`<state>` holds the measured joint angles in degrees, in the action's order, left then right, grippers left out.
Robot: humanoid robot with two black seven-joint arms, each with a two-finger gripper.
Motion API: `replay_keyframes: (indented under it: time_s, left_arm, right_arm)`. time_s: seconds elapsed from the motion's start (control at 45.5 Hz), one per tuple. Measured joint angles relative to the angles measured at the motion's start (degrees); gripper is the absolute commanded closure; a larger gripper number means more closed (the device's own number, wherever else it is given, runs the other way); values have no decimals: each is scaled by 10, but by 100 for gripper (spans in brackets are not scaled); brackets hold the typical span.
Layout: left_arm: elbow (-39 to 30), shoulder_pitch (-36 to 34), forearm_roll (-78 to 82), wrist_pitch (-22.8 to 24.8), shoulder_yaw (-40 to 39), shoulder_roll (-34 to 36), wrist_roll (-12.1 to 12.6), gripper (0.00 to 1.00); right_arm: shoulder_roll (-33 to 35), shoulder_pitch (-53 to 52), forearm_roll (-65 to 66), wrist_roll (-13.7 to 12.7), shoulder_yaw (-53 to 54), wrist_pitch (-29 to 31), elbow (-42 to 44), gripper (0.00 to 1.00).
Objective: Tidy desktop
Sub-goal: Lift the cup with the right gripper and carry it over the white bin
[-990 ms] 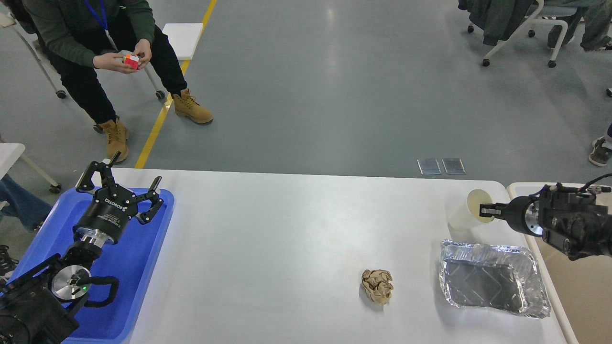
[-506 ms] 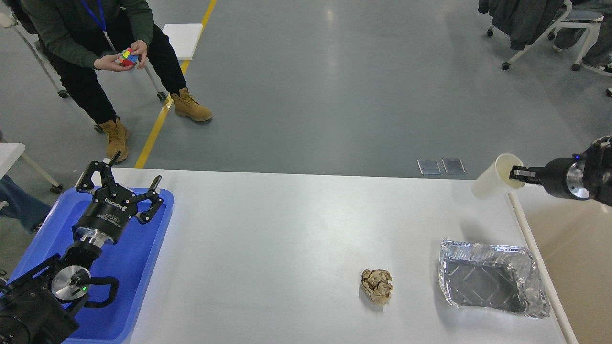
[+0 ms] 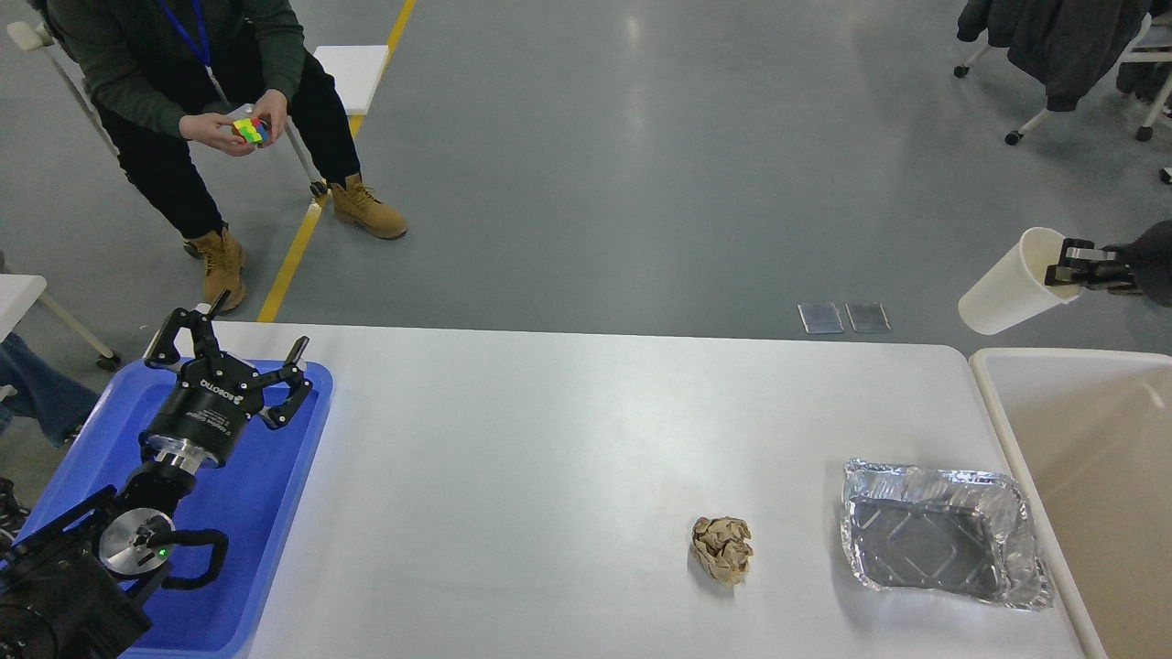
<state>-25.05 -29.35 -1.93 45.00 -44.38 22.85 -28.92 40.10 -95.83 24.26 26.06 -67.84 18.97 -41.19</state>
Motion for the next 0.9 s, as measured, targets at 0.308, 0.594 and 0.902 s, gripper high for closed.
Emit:
replay_keyframes:
  time_s: [0.308, 0.594, 0.902]
  left_arm:
    - [0, 0, 0, 0, 0, 0, 0, 1]
    - [0, 0, 0, 0, 0, 0, 0, 1]
    - [0, 0, 0, 0, 0, 0, 0, 1]
  right_arm:
    - [31, -54, 23, 0, -1, 53, -5, 100]
    - [40, -67, 31, 0, -1, 69, -2, 100]
    - [84, -6, 27, -2, 7, 68, 50, 100]
